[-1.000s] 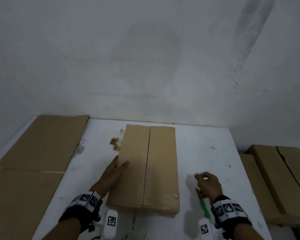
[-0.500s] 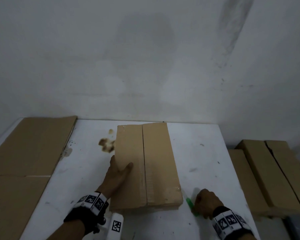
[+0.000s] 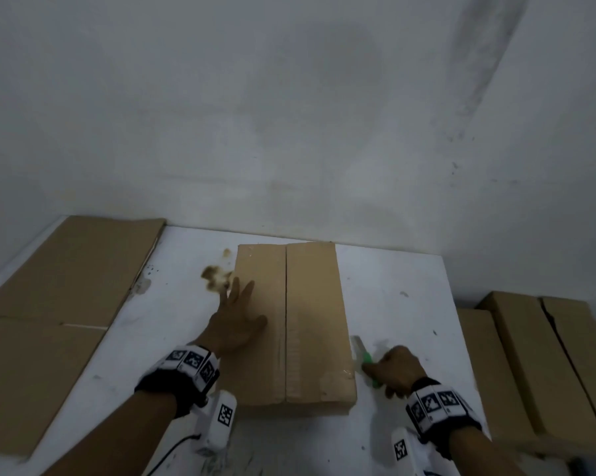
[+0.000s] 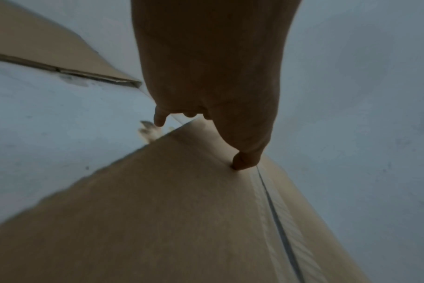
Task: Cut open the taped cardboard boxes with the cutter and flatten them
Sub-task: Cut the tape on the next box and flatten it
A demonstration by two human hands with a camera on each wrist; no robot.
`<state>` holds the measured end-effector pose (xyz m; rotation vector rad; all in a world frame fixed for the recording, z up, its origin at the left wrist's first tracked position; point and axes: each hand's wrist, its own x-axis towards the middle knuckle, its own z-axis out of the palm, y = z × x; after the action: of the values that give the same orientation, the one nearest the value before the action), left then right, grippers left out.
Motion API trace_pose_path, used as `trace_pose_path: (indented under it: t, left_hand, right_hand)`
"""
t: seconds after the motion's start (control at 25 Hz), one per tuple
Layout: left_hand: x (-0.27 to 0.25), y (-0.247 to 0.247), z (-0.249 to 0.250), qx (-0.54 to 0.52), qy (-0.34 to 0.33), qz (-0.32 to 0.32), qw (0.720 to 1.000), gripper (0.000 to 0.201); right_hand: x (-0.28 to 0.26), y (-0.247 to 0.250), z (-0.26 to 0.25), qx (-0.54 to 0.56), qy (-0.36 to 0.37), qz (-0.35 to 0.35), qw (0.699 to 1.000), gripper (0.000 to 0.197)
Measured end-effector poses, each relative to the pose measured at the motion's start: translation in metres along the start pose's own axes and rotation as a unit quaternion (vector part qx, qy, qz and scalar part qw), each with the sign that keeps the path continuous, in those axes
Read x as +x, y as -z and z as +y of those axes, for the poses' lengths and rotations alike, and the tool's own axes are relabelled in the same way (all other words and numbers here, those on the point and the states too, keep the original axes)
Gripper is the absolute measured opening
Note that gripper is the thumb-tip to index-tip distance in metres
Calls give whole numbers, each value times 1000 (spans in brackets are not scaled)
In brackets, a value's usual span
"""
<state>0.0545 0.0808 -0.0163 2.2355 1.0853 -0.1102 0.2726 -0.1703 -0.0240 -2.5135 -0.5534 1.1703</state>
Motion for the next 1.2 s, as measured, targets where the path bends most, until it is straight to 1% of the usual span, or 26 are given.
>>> trace_pose_path:
  t: [0.12, 0.24, 0.32, 0.36, 0.48, 0.56, 0.64, 0.72, 0.8, 0.92, 1.04, 1.2]
  left_hand:
    - [5, 11, 12, 48, 8, -37, 998, 81]
    - [6, 17, 15, 84, 9, -36, 996, 79]
    - [9, 17, 13, 88, 9, -34, 996, 78]
    - [12, 18, 13, 84, 3, -30, 996, 76]
    - [20, 30, 15, 94, -25, 0, 995, 66]
    - [28, 41, 14, 118, -34, -5, 992, 65]
    - [37, 49, 11, 141, -41, -28, 989, 73]
    - [47, 55, 7, 159, -46, -69, 984, 82]
    - [56, 59, 5, 174, -61, -100, 978, 88]
    - [69, 65, 7, 191, -91, -132, 968, 96]
    - [78, 67, 10, 202, -99, -169, 959, 96]
    - [80, 65, 12, 193, -102, -194, 956, 96]
  right_hand:
    - [1, 20, -27, 84, 51, 59, 993, 40]
    - [2, 33, -63, 189, 110, 117, 969, 26]
    - [1, 34, -90, 215, 144, 150, 954, 17]
    - [1, 33, -102, 216, 159, 156, 951, 15]
    - [8, 17, -137, 159, 203, 141, 956, 23]
    - [14, 3, -156, 100, 221, 127, 962, 32]
    - [16, -10, -174, 48, 222, 134, 964, 40]
    - [17, -21, -190, 23, 215, 148, 965, 43]
    - [17, -28, -204, 0, 206, 150, 967, 42]
    - [22, -34, -217, -32, 186, 176, 966, 36]
    - [27, -37, -222, -43, 164, 195, 966, 34]
    - [28, -38, -224, -59, 147, 204, 966, 35]
